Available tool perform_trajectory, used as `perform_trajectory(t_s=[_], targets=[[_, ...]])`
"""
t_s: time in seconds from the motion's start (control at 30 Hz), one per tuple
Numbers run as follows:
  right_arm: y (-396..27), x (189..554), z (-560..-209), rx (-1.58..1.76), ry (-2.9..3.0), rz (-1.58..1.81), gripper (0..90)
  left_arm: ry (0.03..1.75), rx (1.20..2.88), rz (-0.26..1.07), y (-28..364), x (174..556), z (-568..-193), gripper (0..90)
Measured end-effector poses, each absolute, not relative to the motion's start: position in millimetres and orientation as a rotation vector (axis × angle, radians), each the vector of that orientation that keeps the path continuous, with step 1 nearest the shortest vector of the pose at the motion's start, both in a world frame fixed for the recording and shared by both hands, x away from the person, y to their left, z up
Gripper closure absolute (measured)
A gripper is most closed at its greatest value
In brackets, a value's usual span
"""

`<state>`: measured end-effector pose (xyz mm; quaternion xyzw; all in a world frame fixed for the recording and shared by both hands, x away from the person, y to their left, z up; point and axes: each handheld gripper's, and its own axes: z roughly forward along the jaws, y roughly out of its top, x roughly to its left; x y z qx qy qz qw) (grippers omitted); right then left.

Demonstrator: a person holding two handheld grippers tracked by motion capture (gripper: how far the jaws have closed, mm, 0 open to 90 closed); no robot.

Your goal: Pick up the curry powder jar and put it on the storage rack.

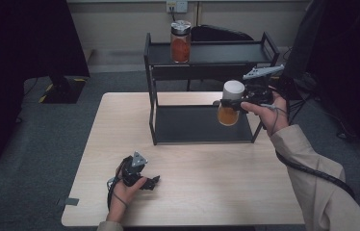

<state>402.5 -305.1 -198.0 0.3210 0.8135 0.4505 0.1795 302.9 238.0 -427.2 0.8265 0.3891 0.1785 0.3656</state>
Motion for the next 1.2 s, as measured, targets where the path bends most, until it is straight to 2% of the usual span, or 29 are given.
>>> perform_trajectory(t_s=[0.73, 1.2], targets=[[-291, 410, -131, 0.871, 2.283, 1.264, 34.8, 1.001, 2.125, 0.459, 238, 303, -427, 0.0], [-285, 419, -102, 0.863, 2.277, 1.270, 34.9, 1.002, 2.124, 0.459, 238, 303, -427, 0.0]])
